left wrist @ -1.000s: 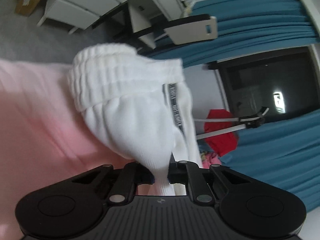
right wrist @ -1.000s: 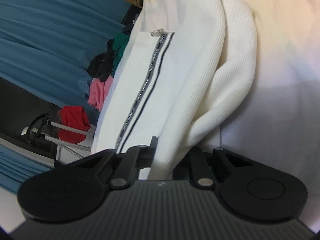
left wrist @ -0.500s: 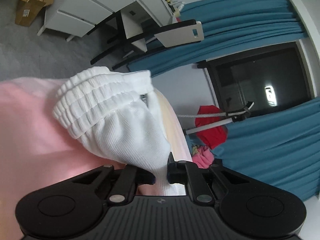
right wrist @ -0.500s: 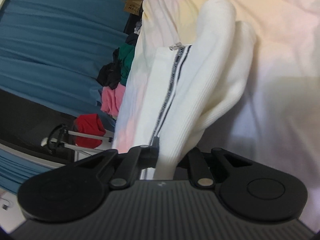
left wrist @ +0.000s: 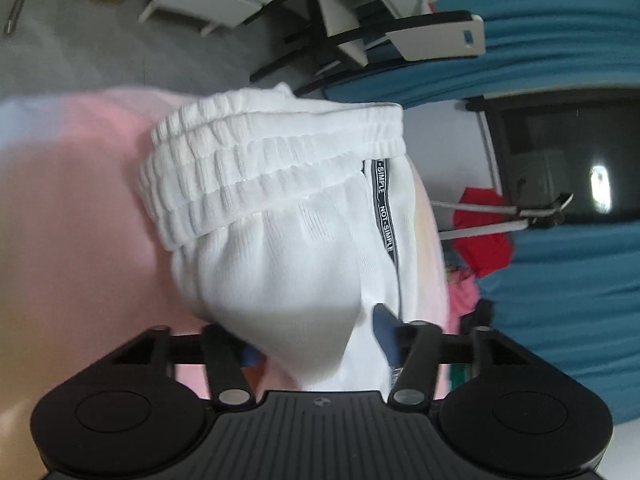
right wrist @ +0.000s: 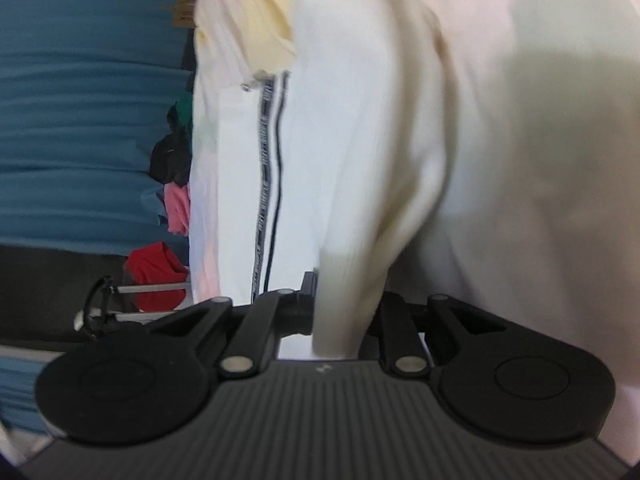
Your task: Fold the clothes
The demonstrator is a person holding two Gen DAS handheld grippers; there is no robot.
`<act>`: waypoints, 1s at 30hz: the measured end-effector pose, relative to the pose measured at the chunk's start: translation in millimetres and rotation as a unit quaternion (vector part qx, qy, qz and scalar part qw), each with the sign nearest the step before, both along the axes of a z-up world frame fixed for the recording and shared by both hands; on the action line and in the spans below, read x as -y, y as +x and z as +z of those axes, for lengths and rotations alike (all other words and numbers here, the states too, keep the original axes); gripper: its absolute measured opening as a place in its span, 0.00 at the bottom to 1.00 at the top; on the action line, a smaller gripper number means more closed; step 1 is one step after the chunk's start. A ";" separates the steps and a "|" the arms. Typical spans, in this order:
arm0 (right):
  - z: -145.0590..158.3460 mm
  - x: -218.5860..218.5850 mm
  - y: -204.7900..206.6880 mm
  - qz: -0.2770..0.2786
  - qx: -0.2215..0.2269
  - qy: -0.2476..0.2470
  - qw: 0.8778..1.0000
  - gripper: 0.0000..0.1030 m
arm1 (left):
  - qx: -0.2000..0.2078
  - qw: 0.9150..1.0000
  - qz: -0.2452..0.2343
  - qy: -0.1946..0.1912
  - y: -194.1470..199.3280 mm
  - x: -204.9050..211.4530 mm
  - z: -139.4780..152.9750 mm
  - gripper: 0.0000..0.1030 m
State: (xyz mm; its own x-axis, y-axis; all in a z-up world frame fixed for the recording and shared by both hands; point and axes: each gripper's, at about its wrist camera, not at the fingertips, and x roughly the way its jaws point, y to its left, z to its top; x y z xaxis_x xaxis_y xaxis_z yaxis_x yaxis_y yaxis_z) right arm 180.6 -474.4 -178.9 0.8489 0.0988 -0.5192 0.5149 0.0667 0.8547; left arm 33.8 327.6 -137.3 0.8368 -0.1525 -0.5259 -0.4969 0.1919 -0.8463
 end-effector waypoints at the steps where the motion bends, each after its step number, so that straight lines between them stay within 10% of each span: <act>1: -0.2 0.5 -0.2 -0.007 0.004 -0.001 1.000 0.17 | 0.004 1.000 0.005 -0.009 1.0 -2.2 -4.0 0.62; 5: -10.2 5.2 -3.1 -0.042 0.019 0.020 0.999 0.17 | 0.008 1.000 0.019 -0.012 12.3 -5.4 -16.2 0.60; 13: -14.2 12.3 -2.2 -0.048 0.029 0.011 0.998 0.17 | 0.048 0.995 0.032 0.080 21.0 9.4 13.3 0.11; 17: -13.6 16.5 -9.6 -0.042 0.030 0.009 0.999 0.17 | 0.097 0.990 0.016 0.104 8.6 7.4 38.3 0.10; 21: -9.7 19.0 -18.0 -0.030 0.037 -0.007 0.999 0.24 | -0.013 0.987 -0.023 0.162 17.8 8.7 30.3 0.11; 23: -5.2 18.3 -16.2 -0.023 0.051 -0.020 0.998 0.44 | -0.059 0.982 -0.050 0.170 25.3 5.4 18.2 0.11; 27: 0.1 15.7 -12.7 -0.027 0.043 -0.050 0.997 0.46 | -0.063 0.974 -0.080 0.202 29.1 8.8 22.9 0.15; 30: 0.9 19.5 -17.2 -0.048 0.027 -0.074 0.996 0.45 | -0.071 0.961 -0.084 0.254 21.3 30.5 38.4 0.36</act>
